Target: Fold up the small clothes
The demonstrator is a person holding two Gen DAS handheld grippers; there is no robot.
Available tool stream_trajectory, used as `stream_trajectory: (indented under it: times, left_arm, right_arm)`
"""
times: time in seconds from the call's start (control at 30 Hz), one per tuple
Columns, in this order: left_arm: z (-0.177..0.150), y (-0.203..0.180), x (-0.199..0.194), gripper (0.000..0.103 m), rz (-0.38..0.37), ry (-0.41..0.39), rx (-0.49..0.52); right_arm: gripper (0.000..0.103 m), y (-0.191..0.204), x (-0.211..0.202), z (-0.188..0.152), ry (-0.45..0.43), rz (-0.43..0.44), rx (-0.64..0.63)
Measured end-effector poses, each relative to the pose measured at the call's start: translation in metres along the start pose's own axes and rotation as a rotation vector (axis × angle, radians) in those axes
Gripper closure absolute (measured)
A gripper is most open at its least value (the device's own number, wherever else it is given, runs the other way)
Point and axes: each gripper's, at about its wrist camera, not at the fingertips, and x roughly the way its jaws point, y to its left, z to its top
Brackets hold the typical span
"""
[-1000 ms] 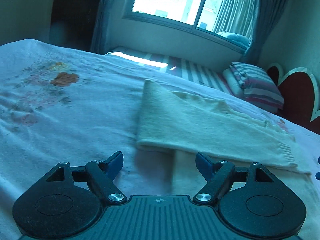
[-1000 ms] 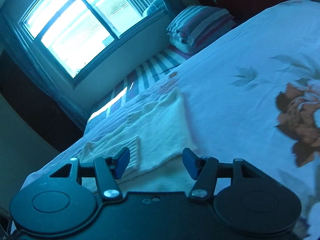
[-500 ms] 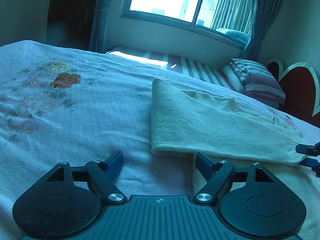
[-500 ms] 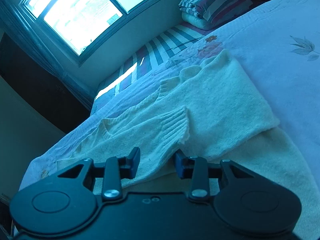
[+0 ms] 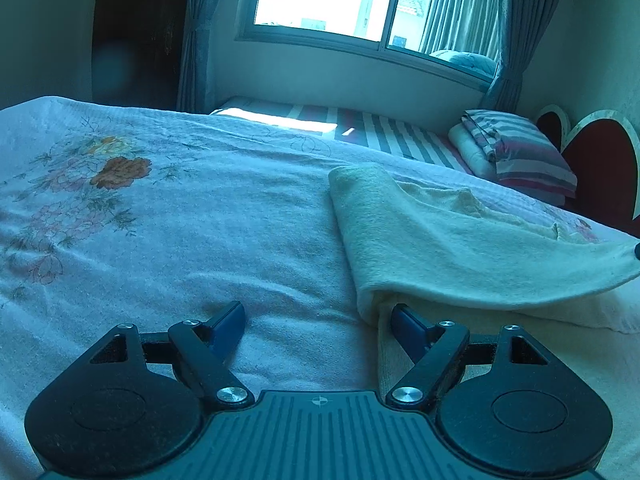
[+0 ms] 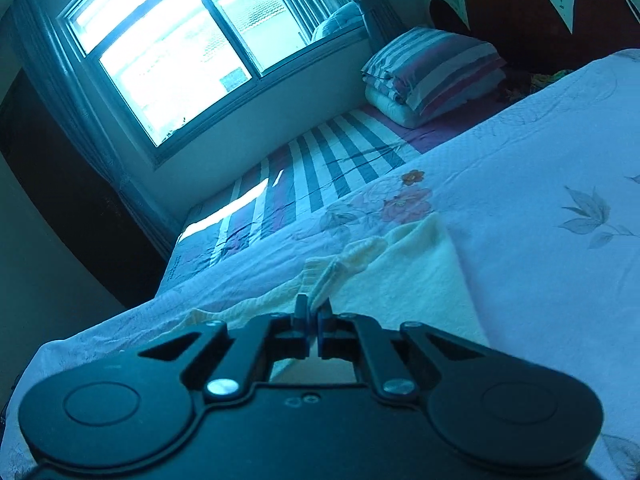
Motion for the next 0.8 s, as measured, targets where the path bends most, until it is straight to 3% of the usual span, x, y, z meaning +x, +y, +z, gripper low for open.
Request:
stream_trajectory:
  times: [0.17, 0.8]
  left_arm:
    - [0.001, 0.0, 0.0, 0.024, 0.007, -0.002, -0.005]
    - [-0.004, 0.004, -0.003, 0.024, 0.019, -0.018, -0.009]
  right_arm:
    - [0.098, -0.02, 0.0, -0.001, 0.001, -0.037, 0.014]
    - [0.098, -0.051, 0.01, -0.014, 0.074, -0.049, 0.072]
